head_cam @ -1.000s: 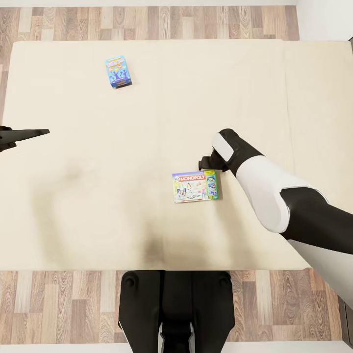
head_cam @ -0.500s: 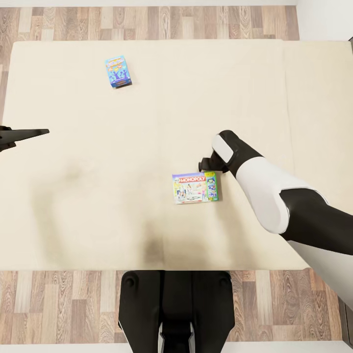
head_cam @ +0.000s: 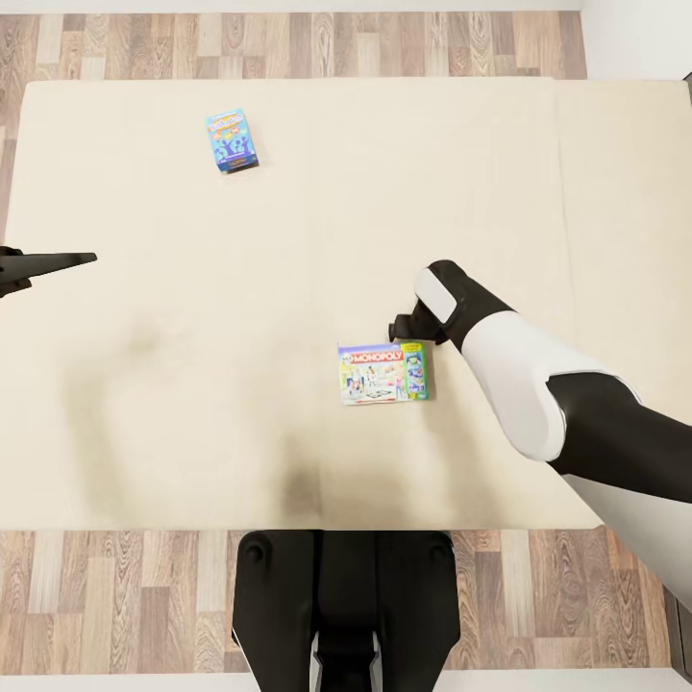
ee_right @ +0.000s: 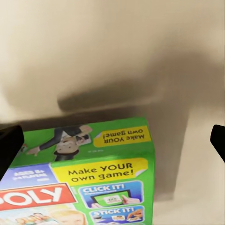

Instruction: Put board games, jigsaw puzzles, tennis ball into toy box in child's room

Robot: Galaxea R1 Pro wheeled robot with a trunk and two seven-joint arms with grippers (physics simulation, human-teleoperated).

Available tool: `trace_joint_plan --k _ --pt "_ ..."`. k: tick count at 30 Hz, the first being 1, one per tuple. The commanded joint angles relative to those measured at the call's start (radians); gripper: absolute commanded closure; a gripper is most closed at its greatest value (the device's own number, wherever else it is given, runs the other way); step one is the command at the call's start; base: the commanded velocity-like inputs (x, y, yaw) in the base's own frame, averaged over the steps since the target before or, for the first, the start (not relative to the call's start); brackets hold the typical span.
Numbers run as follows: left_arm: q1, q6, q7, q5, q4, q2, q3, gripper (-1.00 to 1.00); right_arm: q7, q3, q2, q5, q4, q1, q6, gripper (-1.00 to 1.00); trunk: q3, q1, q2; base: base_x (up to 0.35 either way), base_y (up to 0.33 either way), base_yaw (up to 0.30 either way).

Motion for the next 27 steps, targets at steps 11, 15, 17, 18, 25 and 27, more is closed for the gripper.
trace_joint_plan --k 11,15,17,18,25,27 --pt "0.0 0.011 -0.004 0.0 0.0 0.0 -0.001 -1.0 -0.01 0.001 0.0 -0.01 -0.001 0.001 0.045 -1.0 -0.001 0.001 -0.002 0.0 0.0 0.0" --pt "0.0 0.011 -0.004 0.0 0.0 0.0 -0.001 -1.0 -0.01 0.001 0.0 -0.011 -0.001 0.001 0.057 -1.0 -0.001 0.001 -0.002 0.0 0.0 0.0" --pt "0.0 0.011 -0.004 0.001 -0.002 0.0 0.0 -1.0 -0.01 0.001 0.0 -0.011 -0.001 0.001 0.064 -1.0 -0.001 0.001 -0.002 0.0 0.0 0.0" --pt "0.0 0.011 -0.004 0.001 -0.005 0.0 0.0 -1.0 -0.01 0.001 0.0 -0.011 -0.001 0.001 0.068 -1.0 -0.001 0.001 -0.002 0.0 0.0 0.0" --pt "0.0 0.011 -0.004 0.001 -0.013 0.0 -0.001 -1.0 -0.01 0.0 0.0 -0.013 0.0 0.001 0.076 -1.0 -0.001 0.001 -0.002 0.0 0.0 0.0" --pt "0.0 0.011 -0.004 0.001 -0.013 0.0 0.0 -1.0 -0.01 0.0 0.0 -0.013 0.005 0.001 0.076 -1.0 -0.001 0.001 -0.002 0.0 0.0 0.0"
